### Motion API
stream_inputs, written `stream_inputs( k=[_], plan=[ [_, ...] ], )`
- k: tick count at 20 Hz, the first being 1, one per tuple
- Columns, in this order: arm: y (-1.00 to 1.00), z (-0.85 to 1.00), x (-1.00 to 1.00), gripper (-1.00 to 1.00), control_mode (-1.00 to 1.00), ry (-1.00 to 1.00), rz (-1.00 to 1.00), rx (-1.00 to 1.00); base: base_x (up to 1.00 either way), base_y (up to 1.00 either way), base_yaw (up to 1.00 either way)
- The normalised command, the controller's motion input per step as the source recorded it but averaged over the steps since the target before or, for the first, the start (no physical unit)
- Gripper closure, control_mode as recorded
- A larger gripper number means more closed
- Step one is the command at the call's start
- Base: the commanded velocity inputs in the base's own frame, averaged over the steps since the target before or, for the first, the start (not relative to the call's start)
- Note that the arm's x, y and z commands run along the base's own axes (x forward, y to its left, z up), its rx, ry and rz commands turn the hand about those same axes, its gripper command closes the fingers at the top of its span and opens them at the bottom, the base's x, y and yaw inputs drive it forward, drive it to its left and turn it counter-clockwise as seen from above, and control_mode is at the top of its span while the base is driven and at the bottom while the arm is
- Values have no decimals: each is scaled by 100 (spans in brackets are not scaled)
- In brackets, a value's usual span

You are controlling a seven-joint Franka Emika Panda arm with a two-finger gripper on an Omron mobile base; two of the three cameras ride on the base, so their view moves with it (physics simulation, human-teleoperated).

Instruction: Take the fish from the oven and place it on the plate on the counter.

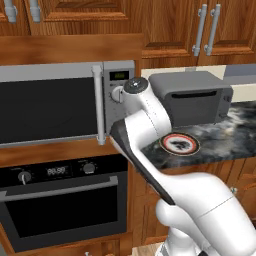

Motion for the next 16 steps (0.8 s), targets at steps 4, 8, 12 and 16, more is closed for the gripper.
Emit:
stream_inputs(
  k=[4,8,12,16],
  plan=[
    [11,-20,-1,-100,-100,-10,15,-8,0,0,0],
    [17,-57,-6,-100,-100,-16,17,-10,0,0,0],
    [45,-44,-14,-100,-100,-22,9,-16,0,0,0],
    [99,-70,-13,-100,-100,-9,0,-23,0,0,0]
  ],
)
